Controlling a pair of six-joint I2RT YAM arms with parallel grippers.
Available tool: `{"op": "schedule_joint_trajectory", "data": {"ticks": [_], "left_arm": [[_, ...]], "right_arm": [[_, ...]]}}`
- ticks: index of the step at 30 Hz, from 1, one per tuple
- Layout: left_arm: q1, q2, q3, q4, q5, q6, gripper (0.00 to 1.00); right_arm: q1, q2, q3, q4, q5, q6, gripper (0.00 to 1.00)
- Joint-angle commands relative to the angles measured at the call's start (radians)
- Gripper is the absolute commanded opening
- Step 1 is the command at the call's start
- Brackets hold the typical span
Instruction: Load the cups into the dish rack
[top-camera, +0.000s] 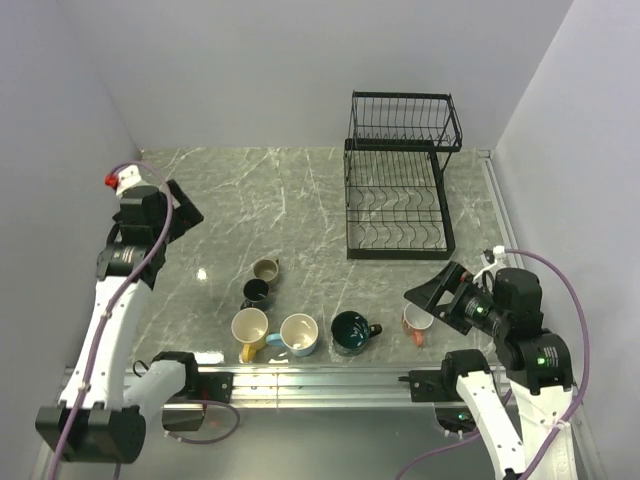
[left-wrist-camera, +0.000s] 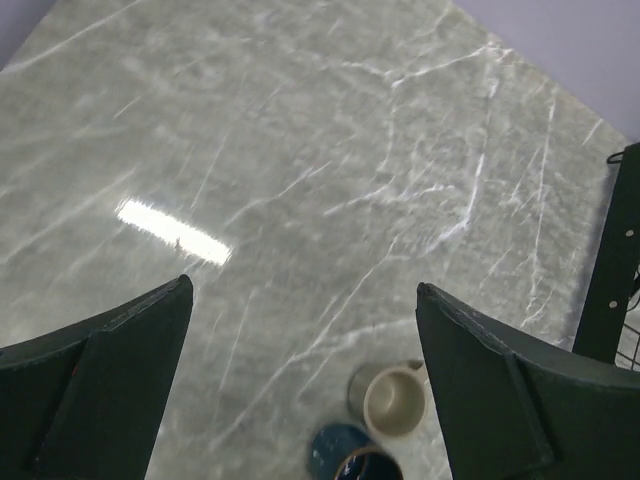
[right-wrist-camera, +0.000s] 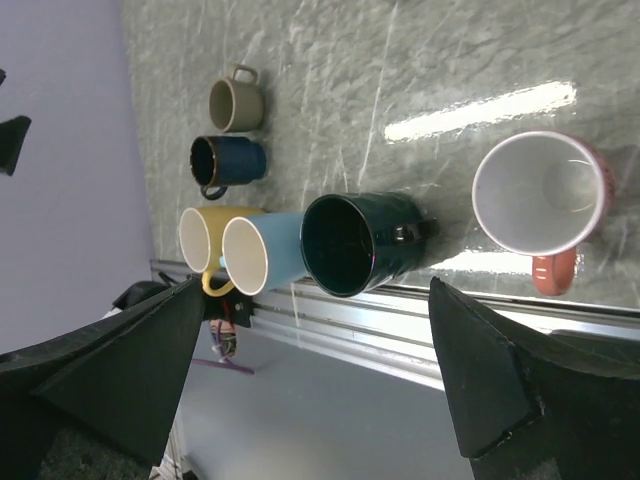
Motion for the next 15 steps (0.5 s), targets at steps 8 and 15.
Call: {"op": "schedule_joint_trajectory", "data": {"ticks": [8, 15], "left_arm": [[-0.001, -0.158, -0.059, -0.151, 0.133, -0.094, 0.99], [-0.016, 0.031, -0.056, -0.092, 0.341, -0.004, 0.95]], "right_arm": [[0.018, -0.066, -0.038, 0.013, -0.068, -0.038, 0.99], [0.021, -0.075, 0.043, -0.065, -0.068, -0.103, 0.98]]}}
